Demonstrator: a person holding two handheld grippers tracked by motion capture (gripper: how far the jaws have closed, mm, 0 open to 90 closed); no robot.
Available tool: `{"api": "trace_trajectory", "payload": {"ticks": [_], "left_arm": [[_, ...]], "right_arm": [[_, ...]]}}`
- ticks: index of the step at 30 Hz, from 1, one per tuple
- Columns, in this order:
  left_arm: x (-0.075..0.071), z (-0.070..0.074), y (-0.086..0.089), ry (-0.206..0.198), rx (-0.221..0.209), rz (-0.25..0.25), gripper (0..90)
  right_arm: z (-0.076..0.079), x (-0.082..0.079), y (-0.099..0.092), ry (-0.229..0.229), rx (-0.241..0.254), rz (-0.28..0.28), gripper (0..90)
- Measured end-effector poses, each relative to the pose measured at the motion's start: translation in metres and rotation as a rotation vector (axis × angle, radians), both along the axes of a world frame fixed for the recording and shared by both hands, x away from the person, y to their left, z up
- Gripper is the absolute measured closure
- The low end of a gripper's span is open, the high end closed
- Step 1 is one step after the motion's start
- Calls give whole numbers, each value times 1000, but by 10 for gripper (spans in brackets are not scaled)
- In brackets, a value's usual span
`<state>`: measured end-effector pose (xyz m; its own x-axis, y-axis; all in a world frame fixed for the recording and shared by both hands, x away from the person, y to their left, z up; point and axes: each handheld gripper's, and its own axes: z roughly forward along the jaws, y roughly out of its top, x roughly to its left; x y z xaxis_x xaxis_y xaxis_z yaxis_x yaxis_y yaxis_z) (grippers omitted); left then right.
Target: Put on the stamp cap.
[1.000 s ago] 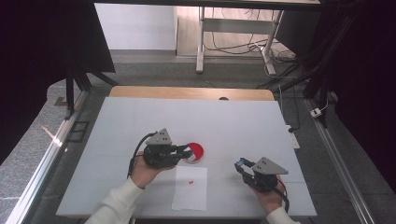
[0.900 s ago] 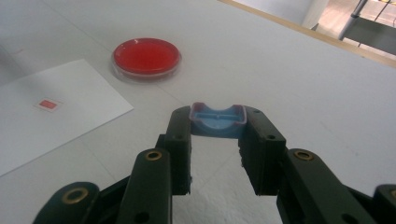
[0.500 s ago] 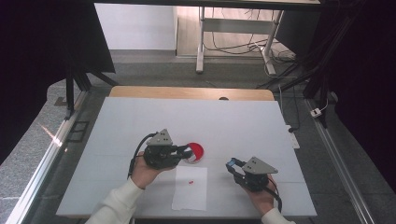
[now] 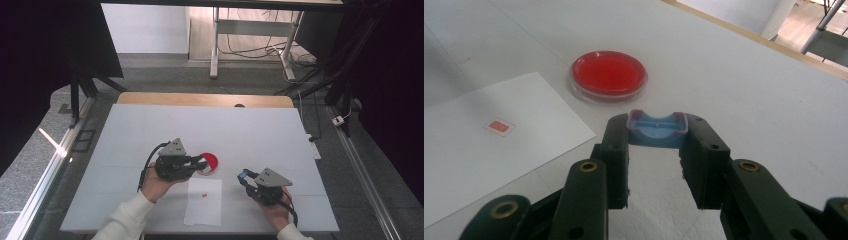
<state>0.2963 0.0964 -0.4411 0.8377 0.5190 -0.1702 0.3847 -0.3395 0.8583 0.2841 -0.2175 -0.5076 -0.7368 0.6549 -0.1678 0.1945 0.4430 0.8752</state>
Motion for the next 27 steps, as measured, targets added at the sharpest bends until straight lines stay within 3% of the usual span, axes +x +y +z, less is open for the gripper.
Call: {"api": "trace_trajectory", "payload": {"ticks": [11, 27], "left_arm": [[0, 0, -3, -3, 5, -5, 750], [1, -1, -6, -5, 0, 1, 750]], "right_arm": [[2, -1, 17, -25, 6, 16, 649], [-1, 0, 39, -18, -2, 62, 649]]}}
